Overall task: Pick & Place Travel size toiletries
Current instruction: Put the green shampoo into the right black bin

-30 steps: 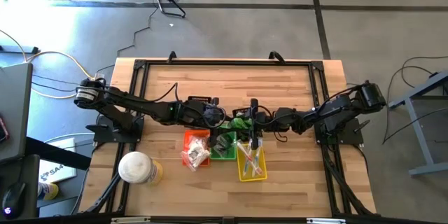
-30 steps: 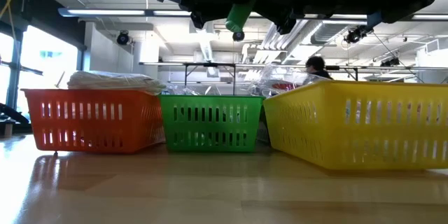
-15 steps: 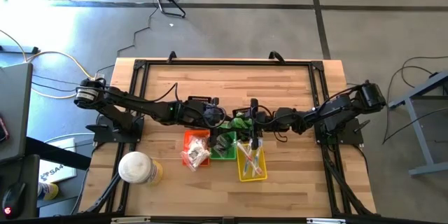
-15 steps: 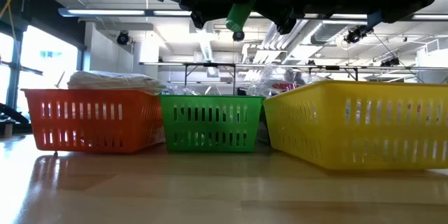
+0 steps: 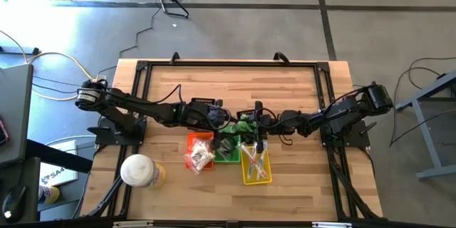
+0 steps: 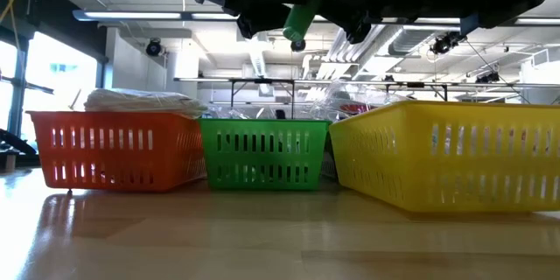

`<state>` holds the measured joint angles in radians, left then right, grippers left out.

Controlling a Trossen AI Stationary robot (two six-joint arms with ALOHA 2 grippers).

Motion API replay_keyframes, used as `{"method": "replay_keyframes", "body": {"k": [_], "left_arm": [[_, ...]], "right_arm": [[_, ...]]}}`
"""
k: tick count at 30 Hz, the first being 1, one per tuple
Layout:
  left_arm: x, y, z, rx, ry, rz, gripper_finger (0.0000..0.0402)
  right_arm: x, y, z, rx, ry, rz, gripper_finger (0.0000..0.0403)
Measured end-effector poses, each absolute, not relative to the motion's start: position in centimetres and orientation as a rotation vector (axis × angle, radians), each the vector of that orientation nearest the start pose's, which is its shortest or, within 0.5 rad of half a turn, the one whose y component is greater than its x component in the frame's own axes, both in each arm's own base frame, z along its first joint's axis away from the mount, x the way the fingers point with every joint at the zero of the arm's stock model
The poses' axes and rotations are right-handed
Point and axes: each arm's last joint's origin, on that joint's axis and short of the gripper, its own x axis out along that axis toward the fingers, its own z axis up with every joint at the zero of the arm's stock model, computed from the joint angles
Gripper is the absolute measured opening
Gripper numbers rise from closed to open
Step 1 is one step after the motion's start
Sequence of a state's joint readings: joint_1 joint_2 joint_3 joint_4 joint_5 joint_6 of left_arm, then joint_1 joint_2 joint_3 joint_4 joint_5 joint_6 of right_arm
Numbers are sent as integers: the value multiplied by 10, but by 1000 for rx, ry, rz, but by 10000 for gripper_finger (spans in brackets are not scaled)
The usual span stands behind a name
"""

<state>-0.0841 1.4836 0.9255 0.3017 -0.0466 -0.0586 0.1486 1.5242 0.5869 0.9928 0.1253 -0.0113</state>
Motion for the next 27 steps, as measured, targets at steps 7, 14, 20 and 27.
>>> {"method": "replay_keyframes", "body": {"k": [7,14,20,27], "left_arm": [[311,-25,282,-19,260,-33,259],[292,-22,297,-7,278,5,235],[285,-21,298,0,314,31,203],[285,-21,296,2,334,36,187]], "right_arm": [[289,39,218,-8,-29,-1,152],[276,32,228,7,55,-28,150],[264,21,225,83,218,-75,150],[257,10,207,240,420,-135,151]]}}
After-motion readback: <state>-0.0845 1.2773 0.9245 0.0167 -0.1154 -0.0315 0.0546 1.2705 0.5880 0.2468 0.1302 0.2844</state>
